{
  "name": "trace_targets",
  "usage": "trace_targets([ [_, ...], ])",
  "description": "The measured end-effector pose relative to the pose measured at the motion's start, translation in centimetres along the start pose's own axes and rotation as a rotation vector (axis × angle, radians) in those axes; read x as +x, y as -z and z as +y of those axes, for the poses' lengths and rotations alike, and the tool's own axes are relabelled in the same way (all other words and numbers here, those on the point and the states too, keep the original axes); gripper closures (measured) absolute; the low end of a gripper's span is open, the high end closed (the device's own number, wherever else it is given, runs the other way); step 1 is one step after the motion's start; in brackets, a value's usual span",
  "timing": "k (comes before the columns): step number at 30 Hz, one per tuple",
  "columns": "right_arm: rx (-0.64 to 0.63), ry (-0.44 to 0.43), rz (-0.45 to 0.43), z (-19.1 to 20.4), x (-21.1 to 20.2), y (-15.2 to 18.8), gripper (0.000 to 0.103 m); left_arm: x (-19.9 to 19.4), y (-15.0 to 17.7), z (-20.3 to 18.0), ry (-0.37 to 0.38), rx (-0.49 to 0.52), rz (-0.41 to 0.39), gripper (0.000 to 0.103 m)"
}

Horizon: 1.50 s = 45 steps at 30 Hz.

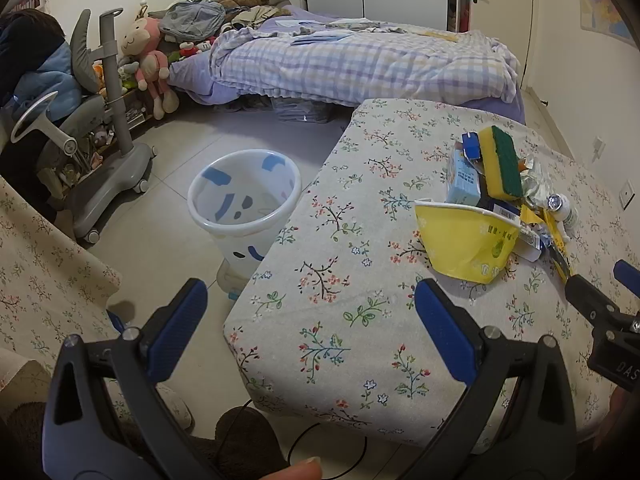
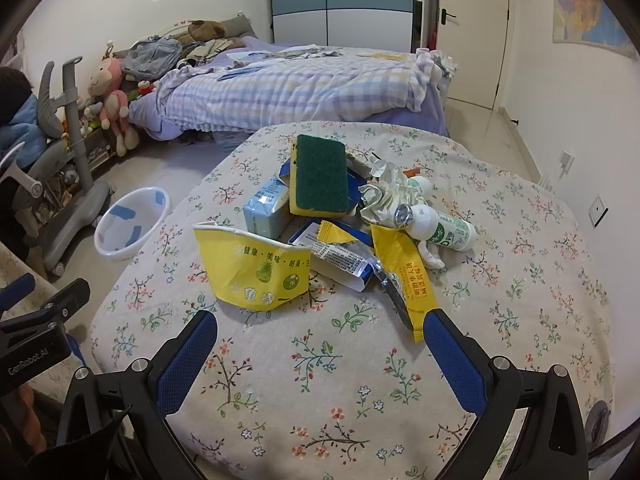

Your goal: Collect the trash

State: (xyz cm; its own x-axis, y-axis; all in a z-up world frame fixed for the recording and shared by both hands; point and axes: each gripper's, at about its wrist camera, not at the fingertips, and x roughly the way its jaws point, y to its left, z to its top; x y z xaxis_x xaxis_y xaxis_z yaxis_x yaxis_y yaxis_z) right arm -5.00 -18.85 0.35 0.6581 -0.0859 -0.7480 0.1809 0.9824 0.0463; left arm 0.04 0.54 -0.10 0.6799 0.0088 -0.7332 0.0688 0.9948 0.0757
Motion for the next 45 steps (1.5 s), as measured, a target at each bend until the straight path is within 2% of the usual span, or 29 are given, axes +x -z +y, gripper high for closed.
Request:
trace_targets([
  [45,0.011,-0.006,0.004,-0.09,0.11,-0.05,0.0,-0.35,-0.25,0.06,-0.003,-0.002,-0.003,0.0],
])
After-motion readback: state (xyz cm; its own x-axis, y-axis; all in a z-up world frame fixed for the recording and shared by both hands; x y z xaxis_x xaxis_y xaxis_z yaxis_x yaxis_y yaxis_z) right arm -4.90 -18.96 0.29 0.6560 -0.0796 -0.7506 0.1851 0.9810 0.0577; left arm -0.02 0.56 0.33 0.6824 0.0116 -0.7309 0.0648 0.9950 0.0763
